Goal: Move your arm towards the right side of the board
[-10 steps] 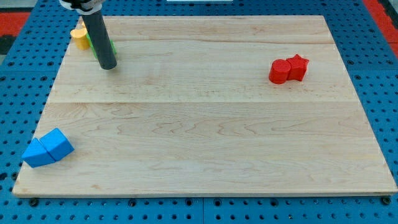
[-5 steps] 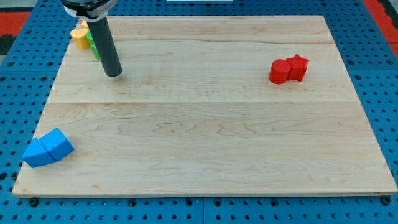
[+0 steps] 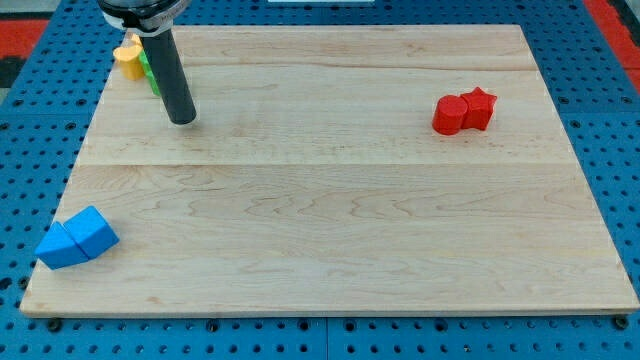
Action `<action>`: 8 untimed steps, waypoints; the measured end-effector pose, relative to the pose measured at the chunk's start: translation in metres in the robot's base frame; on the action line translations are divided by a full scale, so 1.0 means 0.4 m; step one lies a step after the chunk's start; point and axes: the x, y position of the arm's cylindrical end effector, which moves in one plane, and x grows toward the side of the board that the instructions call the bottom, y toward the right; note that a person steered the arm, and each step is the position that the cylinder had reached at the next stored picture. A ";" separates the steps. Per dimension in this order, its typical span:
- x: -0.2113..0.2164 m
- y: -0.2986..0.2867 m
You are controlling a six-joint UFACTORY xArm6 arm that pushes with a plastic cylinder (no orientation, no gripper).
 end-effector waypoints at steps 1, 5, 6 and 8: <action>0.000 0.003; 0.013 0.016; -0.025 0.129; -0.129 0.701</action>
